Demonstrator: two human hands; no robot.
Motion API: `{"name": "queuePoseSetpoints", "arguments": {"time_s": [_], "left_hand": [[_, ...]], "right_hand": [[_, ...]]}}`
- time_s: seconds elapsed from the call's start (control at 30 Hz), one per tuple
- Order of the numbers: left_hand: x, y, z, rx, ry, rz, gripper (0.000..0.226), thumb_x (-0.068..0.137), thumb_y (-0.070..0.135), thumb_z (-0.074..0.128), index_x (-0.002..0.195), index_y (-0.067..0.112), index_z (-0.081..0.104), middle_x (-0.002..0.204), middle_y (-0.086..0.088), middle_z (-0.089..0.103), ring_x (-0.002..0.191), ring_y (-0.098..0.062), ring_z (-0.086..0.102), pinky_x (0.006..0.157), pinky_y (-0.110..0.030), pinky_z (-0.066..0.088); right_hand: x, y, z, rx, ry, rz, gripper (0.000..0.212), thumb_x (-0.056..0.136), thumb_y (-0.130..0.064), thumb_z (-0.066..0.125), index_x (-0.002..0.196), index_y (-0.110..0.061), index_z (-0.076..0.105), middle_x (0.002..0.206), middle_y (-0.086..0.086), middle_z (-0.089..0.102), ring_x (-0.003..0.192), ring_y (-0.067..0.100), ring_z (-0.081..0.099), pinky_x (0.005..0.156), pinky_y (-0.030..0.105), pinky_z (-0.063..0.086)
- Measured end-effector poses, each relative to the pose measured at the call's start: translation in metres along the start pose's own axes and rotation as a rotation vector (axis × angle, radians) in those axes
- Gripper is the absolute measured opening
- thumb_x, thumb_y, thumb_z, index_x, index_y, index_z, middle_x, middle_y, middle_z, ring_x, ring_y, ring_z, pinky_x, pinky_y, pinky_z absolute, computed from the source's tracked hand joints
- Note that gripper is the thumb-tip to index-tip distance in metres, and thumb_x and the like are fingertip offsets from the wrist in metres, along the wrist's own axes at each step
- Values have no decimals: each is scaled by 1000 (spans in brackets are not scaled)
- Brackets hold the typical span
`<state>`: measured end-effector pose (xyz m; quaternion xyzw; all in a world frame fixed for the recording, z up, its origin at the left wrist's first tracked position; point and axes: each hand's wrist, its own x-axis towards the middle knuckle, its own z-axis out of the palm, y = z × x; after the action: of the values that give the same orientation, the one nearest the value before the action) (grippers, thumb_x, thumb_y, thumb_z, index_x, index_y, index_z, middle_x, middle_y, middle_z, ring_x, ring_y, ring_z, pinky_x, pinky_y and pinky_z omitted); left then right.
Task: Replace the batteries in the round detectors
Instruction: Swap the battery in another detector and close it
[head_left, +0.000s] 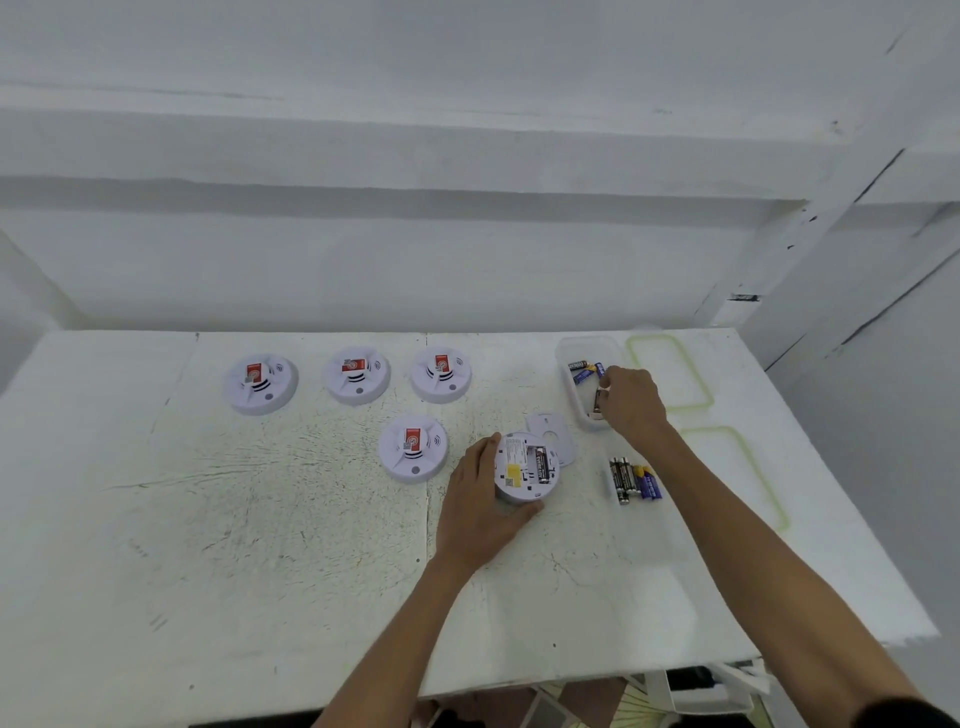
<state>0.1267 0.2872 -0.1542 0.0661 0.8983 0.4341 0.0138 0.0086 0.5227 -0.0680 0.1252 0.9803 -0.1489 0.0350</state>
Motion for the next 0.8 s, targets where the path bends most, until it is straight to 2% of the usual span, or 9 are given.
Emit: {"name": "queuePoseSetpoints", "arguments": {"time_s": [0.1, 0.23, 0.33, 0.43, 0.5, 0.63, 0.8], "left_hand": [[0, 1, -1, -6, -10, -9, 110, 75, 65, 80, 160, 19, 28, 159, 1, 36, 146, -17, 35, 119, -40, 40], [0, 2, -1, -15, -4, -2, 110, 74, 63, 81, 160, 18, 29, 158, 0, 37, 146, -18, 37, 118, -43, 40], [0, 0, -1, -18, 1, 0, 110, 74, 62, 82, 160, 17, 29, 158, 0, 38, 146, -19, 37, 119, -43, 40], [0, 0, -1, -17, 4, 4, 111, 73, 64, 80, 160, 17, 30, 157, 0, 38, 145, -20, 38, 119, -39, 38], [0, 0, 0, -18, 4, 5, 112, 72, 68, 76, 160, 17, 30, 157, -1, 39, 145, -20, 39, 120, -39, 38], [1, -1, 0, -13, 13, 18, 112, 73, 71, 73, 160, 16, 30, 158, -2, 39, 145, -20, 39, 120, -41, 38], [1, -3, 0, -19, 11, 18, 110, 74, 66, 80, 160, 18, 30, 158, 0, 38, 145, -19, 38, 120, -39, 38]], "right_hand": [[7, -9, 3, -55, -57, 59, 26, 93, -7, 55, 117, 2, 59, 113, 21, 52, 87, 32, 54, 67, 30, 39], [11, -16, 8, -117, -71, 81, 31, 87, -9, 64, 117, -2, 58, 116, 17, 56, 101, 33, 61, 69, 31, 44], [12, -18, 10, -91, -81, 80, 34, 83, -6, 65, 116, -4, 58, 116, 18, 57, 99, 34, 62, 68, 31, 44], [14, -16, 9, -46, -107, 53, 43, 84, -9, 64, 126, -9, 58, 115, 20, 58, 98, 35, 62, 67, 31, 44], [14, -14, 9, -23, -105, 53, 43, 83, -11, 62, 126, -10, 61, 110, 18, 59, 92, 33, 62, 64, 29, 45], [8, -10, 4, 68, -3, 33, 39, 83, -10, 62, 122, -9, 61, 90, 11, 51, 73, 28, 53, 55, 27, 41], [-8, -6, -3, 123, 173, -80, 19, 89, -13, 59, 107, -9, 55, 85, 10, 66, 81, 30, 59, 59, 39, 50]]}}
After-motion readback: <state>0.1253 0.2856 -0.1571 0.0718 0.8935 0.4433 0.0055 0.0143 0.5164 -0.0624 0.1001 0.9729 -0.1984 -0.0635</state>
